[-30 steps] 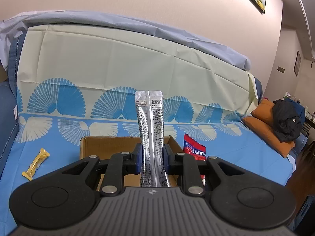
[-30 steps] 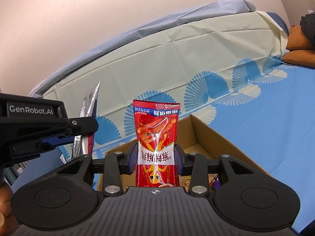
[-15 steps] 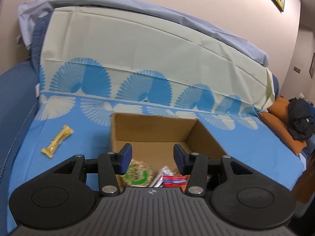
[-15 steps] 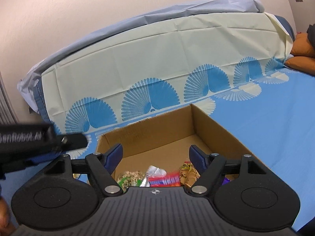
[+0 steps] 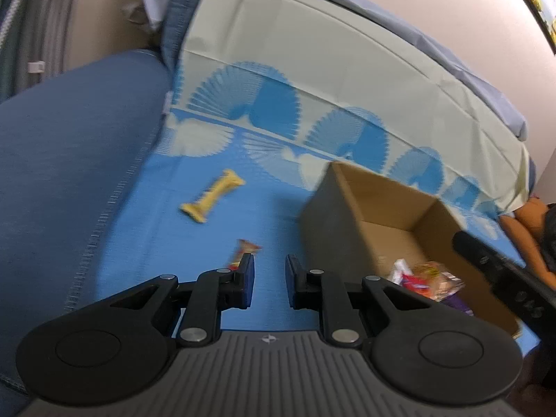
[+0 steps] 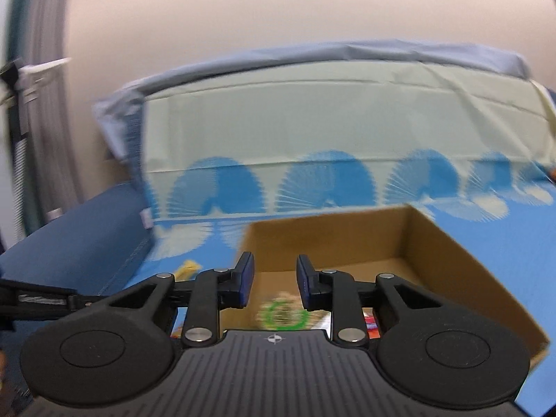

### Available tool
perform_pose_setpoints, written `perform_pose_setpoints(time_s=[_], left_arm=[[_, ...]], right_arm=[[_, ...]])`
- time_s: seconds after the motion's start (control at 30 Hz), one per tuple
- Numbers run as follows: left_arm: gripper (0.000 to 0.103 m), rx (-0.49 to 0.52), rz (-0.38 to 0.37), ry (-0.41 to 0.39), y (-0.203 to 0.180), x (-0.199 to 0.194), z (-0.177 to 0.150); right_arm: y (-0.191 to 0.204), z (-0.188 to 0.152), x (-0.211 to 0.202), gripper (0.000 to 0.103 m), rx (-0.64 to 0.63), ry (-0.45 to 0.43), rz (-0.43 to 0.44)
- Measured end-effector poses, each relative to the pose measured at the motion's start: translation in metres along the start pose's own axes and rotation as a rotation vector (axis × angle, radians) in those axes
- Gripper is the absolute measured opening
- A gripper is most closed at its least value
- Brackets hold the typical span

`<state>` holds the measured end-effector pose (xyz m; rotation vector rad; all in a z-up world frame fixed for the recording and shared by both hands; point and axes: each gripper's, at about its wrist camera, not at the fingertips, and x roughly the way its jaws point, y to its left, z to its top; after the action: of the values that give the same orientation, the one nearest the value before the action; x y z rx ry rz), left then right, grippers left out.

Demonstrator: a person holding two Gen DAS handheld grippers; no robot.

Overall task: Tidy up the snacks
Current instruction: 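Move right tool to the small red candy while left tool reaches the yellow wafer bar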

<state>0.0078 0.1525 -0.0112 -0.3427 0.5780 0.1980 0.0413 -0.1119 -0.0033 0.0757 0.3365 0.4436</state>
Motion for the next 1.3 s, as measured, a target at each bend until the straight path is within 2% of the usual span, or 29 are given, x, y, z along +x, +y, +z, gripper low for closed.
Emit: perform_pose_setpoints(time_s=[0.17,0.3,0.37,0.43,0.5,0.6,0.73,0.9,0.97,1.07,1.13,1.2,1.3], left_arm=[[0.021,0.071,0.082,-0.061,0.04,-0.012,-0.017],[0.021,0.074,0.135,-0.068,0.066,-0.019,-0.042],[0.021,0.028,0.136,-0.064,0.077,-0.023,-0.049],[0.021,-0.014,0.133,-0.083,0.085,-0.026,-0.045],[0.021,0.012,0.137,-0.066,0.082,-0.023,-0.045],[0.021,0.051,0.135,-0.053,0.074,-0.021,-0.046],[0.021,0.026,0.148,-0.022,0.079,-0.011,-0.043],[0.023,0.049,0.16,0.004,0.073,0.021,-0.025],[0.03,0.061,0.152,0.009,0.067,0.043,-0.01],[0.046,0.089,0.113,0.02,0.055,0.081,0.016],[0.053,0.104,0.096,0.04,0.051,0.108,0.031],[0.055,0.126,0.11,0.061,0.046,0.135,0.044],[0.061,0.145,0.131,0.099,0.046,0.174,0.057]], right_arm=[[0.046,-0.005,0.004,0.028,-0.074,0.009,0.113],[0.085,-0.014,0.025,0.031,-0.073,0.073,0.133],[0.102,-0.021,0.04,0.04,-0.068,0.089,0.122],[0.117,-0.03,0.06,0.058,-0.064,0.105,0.1],[0.126,-0.038,0.083,0.067,-0.055,0.129,0.082],[0.134,-0.054,0.123,0.072,-0.065,0.16,0.044],[0.136,-0.076,0.169,0.073,-0.071,0.241,-0.008],[0.123,-0.097,0.19,0.072,-0.052,0.285,-0.063],[0.119,-0.104,0.199,0.063,-0.029,0.32,-0.039],[0.115,-0.105,0.197,0.046,-0.009,0.307,-0.038],[0.116,-0.106,0.196,0.038,-0.008,0.304,-0.032],[0.115,-0.107,0.194,0.033,-0.004,0.295,-0.021],[0.116,-0.108,0.194,0.031,-0.009,0.287,-0.01]])
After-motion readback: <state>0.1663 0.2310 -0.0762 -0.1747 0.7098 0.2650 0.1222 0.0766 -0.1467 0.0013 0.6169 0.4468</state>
